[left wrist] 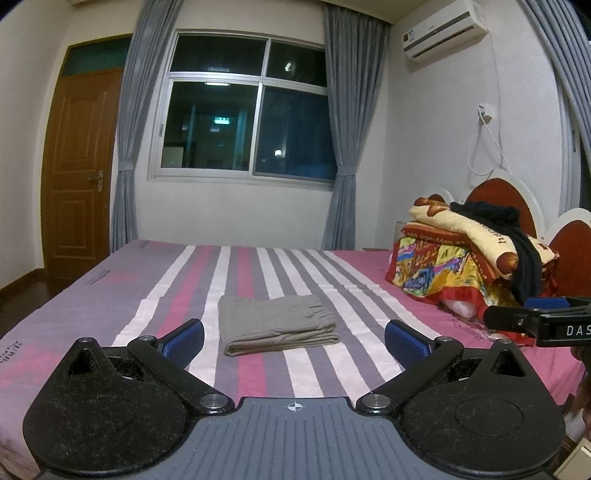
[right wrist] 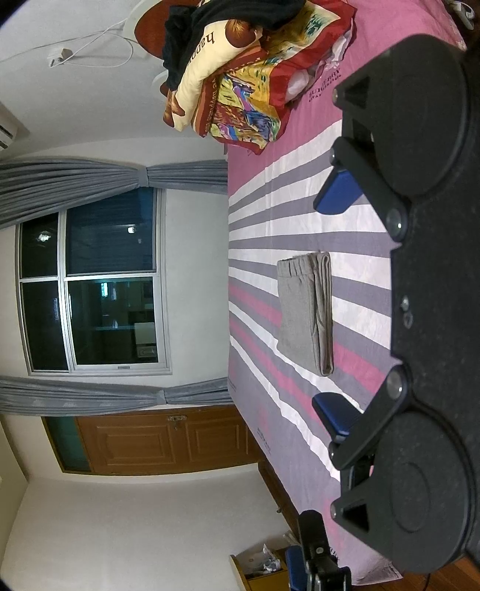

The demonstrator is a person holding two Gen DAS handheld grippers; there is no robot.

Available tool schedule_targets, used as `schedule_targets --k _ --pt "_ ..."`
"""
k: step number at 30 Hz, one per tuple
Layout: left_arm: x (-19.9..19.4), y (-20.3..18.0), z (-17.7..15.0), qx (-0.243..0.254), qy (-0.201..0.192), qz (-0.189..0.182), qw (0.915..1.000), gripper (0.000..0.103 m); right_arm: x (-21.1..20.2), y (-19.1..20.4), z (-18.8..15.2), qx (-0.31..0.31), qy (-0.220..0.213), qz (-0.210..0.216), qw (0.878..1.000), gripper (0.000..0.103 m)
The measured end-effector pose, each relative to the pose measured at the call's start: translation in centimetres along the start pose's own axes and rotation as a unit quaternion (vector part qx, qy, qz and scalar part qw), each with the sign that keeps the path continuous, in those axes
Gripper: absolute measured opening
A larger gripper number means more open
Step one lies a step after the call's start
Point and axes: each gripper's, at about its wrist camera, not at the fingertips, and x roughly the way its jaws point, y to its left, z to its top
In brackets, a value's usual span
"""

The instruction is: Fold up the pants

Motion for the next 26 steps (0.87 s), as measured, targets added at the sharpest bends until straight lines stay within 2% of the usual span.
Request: schedule_targets --k 26 --pt "-0.62 -0.21 -0.28 0.016 -0.015 -0.009 0.9997 0.103 0.00 -0.57 0.05 -0.006 0.000 0.000 1.000 0.103"
